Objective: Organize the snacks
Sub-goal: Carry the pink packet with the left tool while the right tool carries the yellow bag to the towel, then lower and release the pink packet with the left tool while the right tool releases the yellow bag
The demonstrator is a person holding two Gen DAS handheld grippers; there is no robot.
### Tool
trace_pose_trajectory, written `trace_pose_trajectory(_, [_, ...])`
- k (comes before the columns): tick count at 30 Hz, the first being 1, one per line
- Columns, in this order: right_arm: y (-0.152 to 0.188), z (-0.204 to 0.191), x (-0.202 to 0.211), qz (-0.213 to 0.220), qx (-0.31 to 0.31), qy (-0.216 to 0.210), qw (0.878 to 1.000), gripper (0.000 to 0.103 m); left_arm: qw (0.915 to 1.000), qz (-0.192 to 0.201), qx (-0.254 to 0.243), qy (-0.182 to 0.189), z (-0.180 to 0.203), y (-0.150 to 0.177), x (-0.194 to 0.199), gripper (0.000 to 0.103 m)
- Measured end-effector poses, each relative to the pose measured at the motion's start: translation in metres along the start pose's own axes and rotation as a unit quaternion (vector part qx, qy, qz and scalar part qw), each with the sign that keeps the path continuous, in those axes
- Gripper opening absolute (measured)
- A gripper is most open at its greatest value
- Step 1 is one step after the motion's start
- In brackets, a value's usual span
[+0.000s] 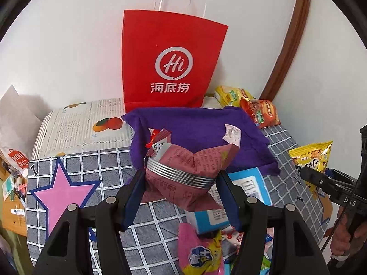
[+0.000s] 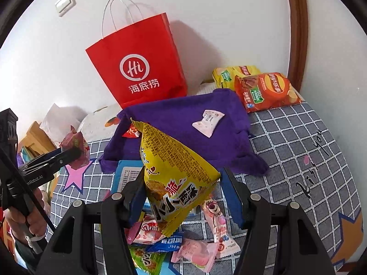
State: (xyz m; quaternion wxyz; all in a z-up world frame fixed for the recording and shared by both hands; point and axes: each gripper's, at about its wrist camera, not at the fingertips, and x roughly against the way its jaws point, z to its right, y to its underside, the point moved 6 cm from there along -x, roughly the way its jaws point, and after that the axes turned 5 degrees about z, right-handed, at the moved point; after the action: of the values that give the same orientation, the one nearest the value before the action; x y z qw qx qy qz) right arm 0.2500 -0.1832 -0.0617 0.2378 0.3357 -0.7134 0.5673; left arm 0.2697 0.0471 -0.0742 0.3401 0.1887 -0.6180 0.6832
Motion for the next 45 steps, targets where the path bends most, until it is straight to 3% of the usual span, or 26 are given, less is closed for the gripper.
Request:
trace_pose_trajectory(12, [-0.01, 0.005, -0.036, -0.016, 0.006, 0.0, 1.0, 0.061, 0.9999, -0.011, 0.004, -0.005, -0.017, -0.008, -0.032, 0.06])
trace_pose_trajectory(17, [-0.015, 0.013, -0.056, -0.024, 0.004, 0.007, 1.0, 0.061, 0.9992, -0.016, 0.023, 0.027, -0.023, -0.012, -0.046, 0.06])
trace_pose_trajectory(29, [-0.028, 0.032, -0.114, -0.045, 0.005, 0.016, 0.999, 0.061, 0.9982, -0.044, 0.042, 0.005, -0.041, -0.016, -0.094, 0.06])
trace_pose_trajectory(45, [-0.03, 0.049, -0.174, -0.078, 0.023, 0.032, 0.996, 0.061, 0.9956, -0.082, 0.041, 0.019, -0.024, -0.004, -0.142, 0.061])
